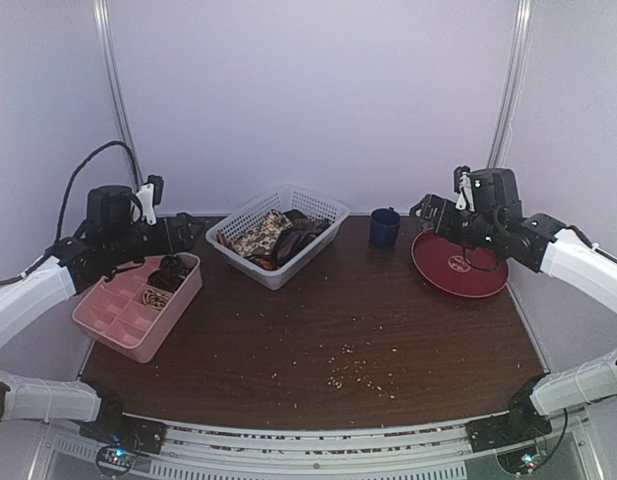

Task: Roll the ties
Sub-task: Pick up the tie from the bin.

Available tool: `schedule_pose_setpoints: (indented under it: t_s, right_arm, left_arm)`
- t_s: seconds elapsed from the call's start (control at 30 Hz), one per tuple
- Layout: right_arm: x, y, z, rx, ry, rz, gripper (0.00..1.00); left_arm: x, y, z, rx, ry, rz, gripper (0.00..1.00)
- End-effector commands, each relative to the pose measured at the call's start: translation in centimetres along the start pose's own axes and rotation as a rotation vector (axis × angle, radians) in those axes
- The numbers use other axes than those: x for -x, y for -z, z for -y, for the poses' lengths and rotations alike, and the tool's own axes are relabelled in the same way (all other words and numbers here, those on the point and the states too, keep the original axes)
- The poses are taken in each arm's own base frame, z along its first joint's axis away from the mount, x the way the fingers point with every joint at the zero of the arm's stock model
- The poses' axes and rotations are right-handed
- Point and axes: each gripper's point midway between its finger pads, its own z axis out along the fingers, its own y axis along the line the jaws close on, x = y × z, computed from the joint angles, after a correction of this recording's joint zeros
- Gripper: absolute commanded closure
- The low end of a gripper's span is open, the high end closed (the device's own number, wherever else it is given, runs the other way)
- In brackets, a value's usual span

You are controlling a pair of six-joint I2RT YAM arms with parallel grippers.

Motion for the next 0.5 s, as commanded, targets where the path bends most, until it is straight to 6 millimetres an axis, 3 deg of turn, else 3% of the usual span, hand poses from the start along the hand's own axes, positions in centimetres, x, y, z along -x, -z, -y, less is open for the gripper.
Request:
schedule_pose_setpoints:
  t_s: [0.0,0.13,0.23,0.33,0.47]
  right_arm:
    - [0.5,0.6,-0.7,0.05,0.001,0.024,0.0]
    - [0.2,0.5,-1.6,0.107,0.0,0.02,0.0]
    - [0.1,0.2,-2.0,0.13,-0.007,0.014,0.0]
    - [-0.2,-0.1,-2.2,0.138,-0.016,-0.002,0.01]
    - [-0.8,-0.2,-2.7,0.171,-0.018,-0.028,0.02]
  left_arm:
    - [2.4,0.1,-0.5,0.048,0.001,0.065,0.02]
    - [2.1,-1.8,-0.7,0.063,-0.048,0.011,0.08]
    - [2.2,-4.2,-1.3,0.115,-0.069,-0.034,0.2]
    - [2.1,-7.7,-1.6,0.152,-0.084,-0.099,0.33]
    - [1.4,-12.7,-1.1,0.179,-0.112,-0.151,0.4]
